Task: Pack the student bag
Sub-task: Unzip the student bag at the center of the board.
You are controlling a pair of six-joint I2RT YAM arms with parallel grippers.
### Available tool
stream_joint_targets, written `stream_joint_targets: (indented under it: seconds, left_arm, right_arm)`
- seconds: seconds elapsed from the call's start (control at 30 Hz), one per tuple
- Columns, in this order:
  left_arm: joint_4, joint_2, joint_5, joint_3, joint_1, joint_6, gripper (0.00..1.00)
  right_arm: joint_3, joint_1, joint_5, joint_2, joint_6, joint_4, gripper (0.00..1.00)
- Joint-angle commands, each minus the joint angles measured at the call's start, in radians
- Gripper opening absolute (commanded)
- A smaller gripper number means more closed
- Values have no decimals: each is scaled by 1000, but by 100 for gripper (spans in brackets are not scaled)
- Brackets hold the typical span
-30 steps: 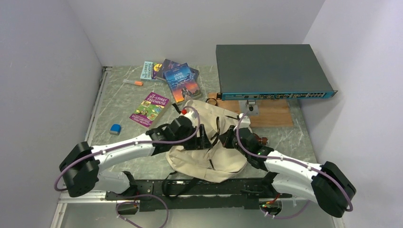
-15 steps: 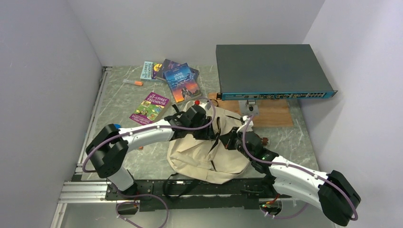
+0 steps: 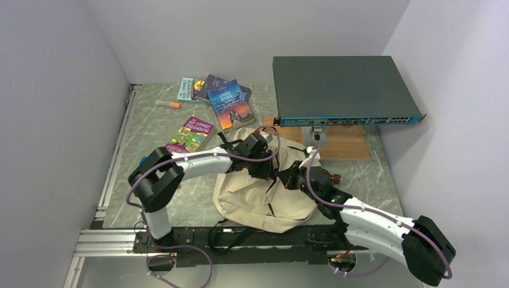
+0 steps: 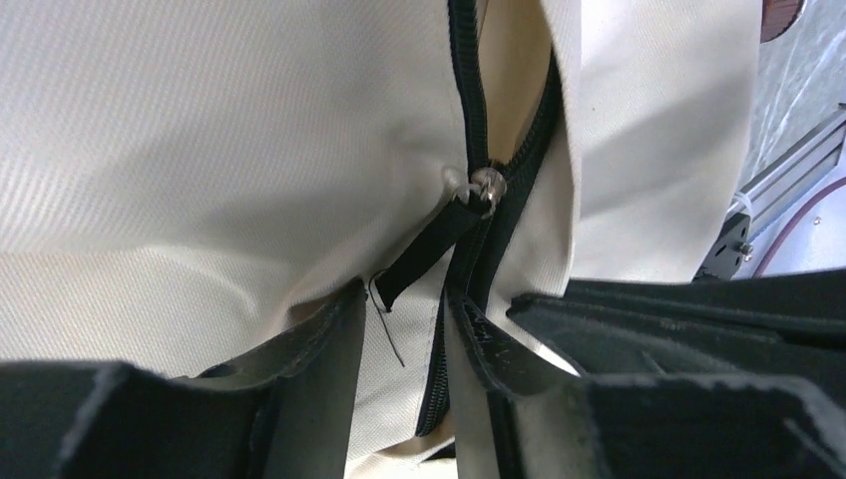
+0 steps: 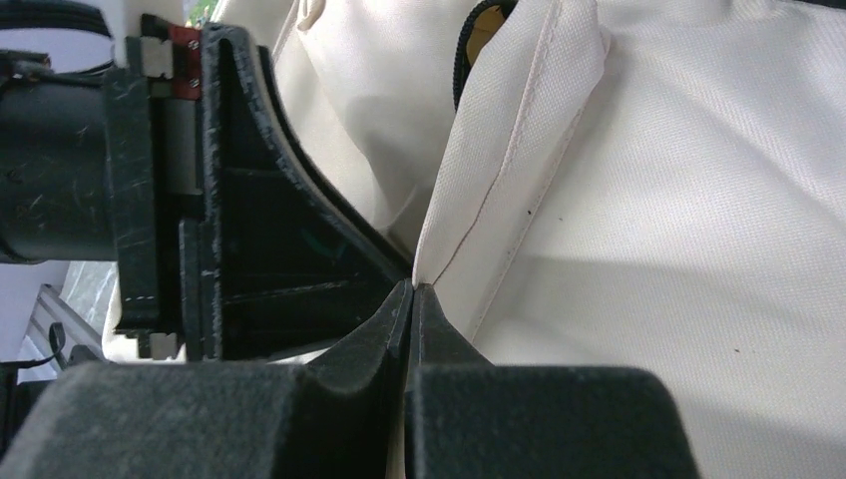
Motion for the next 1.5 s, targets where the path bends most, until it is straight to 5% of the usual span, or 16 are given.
stream_joint_targets:
  seconds: [0.0, 0.07, 0.17, 0.43, 0.97, 1.23, 1.47]
  left_arm:
    - [-26, 63, -22, 100, 0, 49, 36]
    - [-34, 70, -24, 112, 0, 55, 27]
    - [-37, 46, -66, 93, 0, 66, 0]
    - [5, -158, 0, -83, -19, -10, 0]
    - [-94, -384, -162, -332, -243, -188, 0]
    - [-36, -463, -180, -528, -274, -298, 0]
    - [-47, -449, -188, -485, -283, -275, 0]
  right_arm:
    - [24, 2, -19, -24, -12, 73, 0]
    - [25, 2, -12, -28, -9, 67, 0]
    - [16, 2, 19, -25, -2, 79, 0]
    - [35, 1, 175, -5, 43, 50, 0]
    - [94, -29, 228, 43, 51, 24, 0]
    - [112, -84, 167, 64, -8, 39, 0]
    - [177, -81, 3, 81, -159, -77, 0]
